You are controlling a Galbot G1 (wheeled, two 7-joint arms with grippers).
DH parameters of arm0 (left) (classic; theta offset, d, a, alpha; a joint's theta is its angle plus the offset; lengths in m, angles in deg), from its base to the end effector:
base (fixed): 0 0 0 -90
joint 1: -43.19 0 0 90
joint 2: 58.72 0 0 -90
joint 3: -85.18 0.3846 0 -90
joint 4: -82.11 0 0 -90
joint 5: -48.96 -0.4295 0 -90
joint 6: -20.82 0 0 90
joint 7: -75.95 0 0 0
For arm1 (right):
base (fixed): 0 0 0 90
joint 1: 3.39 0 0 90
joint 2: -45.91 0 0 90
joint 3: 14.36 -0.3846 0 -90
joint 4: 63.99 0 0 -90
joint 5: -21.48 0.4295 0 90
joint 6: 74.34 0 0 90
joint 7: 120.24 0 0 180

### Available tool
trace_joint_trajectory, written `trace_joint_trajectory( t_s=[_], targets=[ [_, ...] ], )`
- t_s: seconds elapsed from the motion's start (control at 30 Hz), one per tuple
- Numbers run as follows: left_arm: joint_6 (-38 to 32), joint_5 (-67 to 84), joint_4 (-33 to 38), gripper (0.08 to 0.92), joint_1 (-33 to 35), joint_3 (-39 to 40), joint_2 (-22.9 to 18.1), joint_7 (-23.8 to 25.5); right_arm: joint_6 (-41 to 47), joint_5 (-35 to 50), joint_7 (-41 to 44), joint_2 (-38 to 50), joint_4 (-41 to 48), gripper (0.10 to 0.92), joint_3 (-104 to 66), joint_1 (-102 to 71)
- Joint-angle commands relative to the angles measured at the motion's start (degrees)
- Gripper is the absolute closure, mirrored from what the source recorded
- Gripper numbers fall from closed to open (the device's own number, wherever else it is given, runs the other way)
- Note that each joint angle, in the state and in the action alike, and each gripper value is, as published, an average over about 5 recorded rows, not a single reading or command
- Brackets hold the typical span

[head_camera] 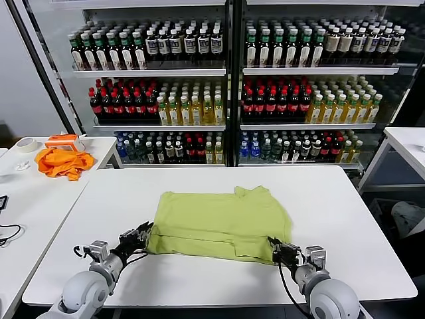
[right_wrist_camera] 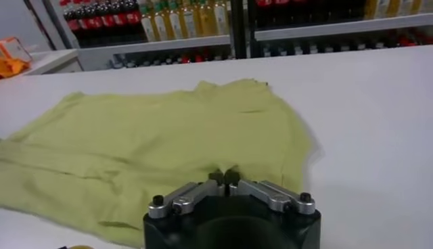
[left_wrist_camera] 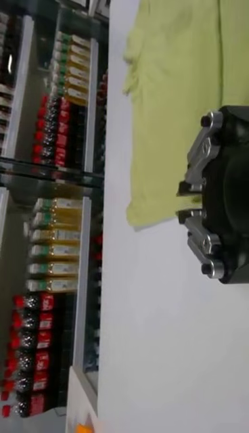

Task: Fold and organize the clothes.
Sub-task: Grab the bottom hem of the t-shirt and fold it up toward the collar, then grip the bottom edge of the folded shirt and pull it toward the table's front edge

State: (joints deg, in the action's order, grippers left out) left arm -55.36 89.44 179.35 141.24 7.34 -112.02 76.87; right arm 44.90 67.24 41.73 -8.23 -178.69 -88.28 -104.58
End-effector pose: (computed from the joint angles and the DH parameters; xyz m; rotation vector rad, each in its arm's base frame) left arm 0.3678 0.1255 -0.3738 -0.3664 -2.7035 0.0973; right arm 0.3233 -0.0326 -0.2980 0.2912 -2.5691 -0.0845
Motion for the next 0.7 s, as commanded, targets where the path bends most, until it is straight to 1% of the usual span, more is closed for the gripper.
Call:
trace_joint_trajectory(
  t_s=[0.03,0.17,0.3,0.4,0.5,0.6,0.7],
  targets=[
    [-0.37,-0.43,-0.82,0.63,0.01,-1.42,0.45,0.1,0.18,-0.48,-0.67,0.23,-0.55,0.665,-1.89,-0.39],
    [-1.26,1.06,2.51,0.508,3.35,-4.3,1.49,0.1,0.18,-1.58,0.57,2.23,-3.56,0.553,-6.05,-4.07],
    [-1.48,3.76,6.73,0.396,7.9,-7.5,2.22,0.24,-2.02,-6.16,4.01,4.31,-5.11,0.457,-10.8,-10.59],
    [1.79,4.37,10.36,0.309,11.73,-8.76,2.62,-0.03,-3.81,-7.62,4.67,4.66,-5.81,0.371,-12.1,-14.01],
    [6.65,3.45,13.24,0.228,14.29,-8.4,2.56,-2.1,-4.78,-8.14,4.29,3.8,-5.59,0.278,-11.39,-14.55],
    [9.45,2.75,14.35,0.186,15.09,-7.63,2.06,-4.16,-5.4,-9.34,4.22,2.96,-4.63,0.22,-10.06,-14.11],
    [10.44,2.45,14.06,0.178,14.51,-6.81,1.59,-5.48,-6.04,-10.26,4.21,2.29,-3.69,0.205,-8.9,-13.6]
  ],
)
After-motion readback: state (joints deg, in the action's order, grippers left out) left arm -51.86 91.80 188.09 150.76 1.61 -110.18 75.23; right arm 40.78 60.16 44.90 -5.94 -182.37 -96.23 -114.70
